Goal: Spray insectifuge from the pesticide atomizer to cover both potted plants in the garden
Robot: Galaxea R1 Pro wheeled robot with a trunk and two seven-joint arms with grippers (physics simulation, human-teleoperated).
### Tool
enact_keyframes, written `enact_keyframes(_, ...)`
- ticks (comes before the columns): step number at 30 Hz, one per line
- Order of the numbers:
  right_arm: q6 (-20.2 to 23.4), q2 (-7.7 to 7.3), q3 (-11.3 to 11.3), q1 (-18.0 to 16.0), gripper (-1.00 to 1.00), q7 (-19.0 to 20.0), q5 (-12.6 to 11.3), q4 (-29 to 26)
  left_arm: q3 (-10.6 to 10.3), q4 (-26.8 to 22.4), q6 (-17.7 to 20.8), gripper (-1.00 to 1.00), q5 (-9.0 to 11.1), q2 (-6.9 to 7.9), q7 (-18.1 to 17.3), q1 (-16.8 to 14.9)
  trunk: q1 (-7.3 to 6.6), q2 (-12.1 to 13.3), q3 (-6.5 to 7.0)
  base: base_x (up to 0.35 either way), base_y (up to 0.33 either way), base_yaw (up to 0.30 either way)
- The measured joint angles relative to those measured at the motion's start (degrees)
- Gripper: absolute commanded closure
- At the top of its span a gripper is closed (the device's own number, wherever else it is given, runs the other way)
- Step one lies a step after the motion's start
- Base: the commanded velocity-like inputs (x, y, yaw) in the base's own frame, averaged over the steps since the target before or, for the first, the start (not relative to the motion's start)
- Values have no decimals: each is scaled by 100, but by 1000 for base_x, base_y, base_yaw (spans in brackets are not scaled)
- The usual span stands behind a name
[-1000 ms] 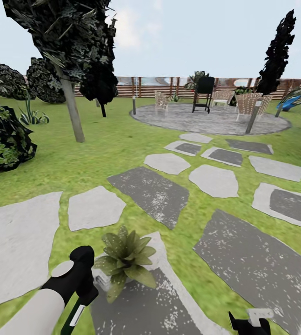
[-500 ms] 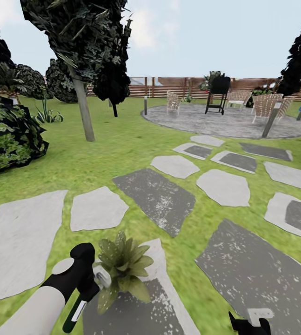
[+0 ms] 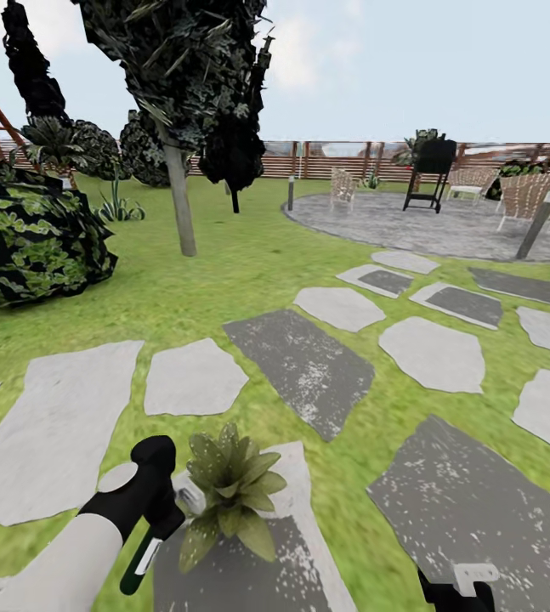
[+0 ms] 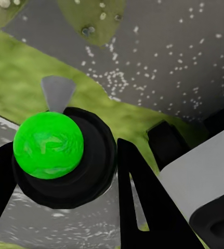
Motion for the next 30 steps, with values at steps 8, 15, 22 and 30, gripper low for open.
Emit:
enact_keyframes(8, 0, 0, 0, 0, -100, -1, 0, 0, -28, 88, -6, 100, 17, -85, -14, -531, -2, 0, 0, -17, -3, 6)
enact_keyframes(15, 0, 7, 2, 0, -100, -1, -1, 1, -49, 322, -21, 100, 12, -132, -12, -573, -2, 0, 0, 0, 0, 230)
enact_keyframes(22, 0, 8, 2, 0, -100, -3, -1, 1, -151, 392, -58, 100, -4, -135, -500, -574, -2, 0, 0, 0, 0, 276)
enact_keyframes(30, 0, 5, 2, 0, -100, 0, 0, -1, -476, 386, -34, 100, -2, -129, -619, -576, -5, 0, 0, 150, -115, 55)
